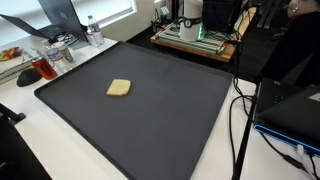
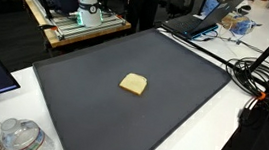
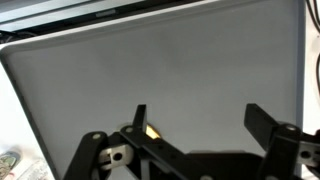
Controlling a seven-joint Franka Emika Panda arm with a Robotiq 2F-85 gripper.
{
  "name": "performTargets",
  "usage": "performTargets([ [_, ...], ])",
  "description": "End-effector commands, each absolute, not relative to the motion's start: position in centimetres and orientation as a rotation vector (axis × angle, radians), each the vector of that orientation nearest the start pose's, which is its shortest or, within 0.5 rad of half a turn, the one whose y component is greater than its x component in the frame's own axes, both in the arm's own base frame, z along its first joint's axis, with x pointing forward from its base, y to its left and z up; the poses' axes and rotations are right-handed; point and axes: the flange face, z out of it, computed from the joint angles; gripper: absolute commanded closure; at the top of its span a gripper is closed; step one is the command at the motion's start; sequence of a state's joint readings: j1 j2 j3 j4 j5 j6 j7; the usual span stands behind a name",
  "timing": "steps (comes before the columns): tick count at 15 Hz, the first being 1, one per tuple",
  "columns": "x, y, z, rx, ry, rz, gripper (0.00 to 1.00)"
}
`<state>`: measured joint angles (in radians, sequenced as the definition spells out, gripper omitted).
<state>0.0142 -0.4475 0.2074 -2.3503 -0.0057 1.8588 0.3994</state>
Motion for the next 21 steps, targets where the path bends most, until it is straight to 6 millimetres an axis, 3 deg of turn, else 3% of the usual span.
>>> performTargets([
  [1, 41.4, 5.7, 44.9, -3.198, 0.368, -0.035, 0.00],
  [6, 42.4, 0.8, 39.1, -3.149, 0.514, -0.209, 0.00],
  [11, 44.4, -4.3, 34.8, -3.037, 0.656, -0.294, 0.00],
  [20, 49.2, -11.0, 30.4, -2.790, 0.889, -0.241, 0.00],
  [21, 47.7, -9.6, 31.1, -2.826, 0.852, -0.231, 0.00],
])
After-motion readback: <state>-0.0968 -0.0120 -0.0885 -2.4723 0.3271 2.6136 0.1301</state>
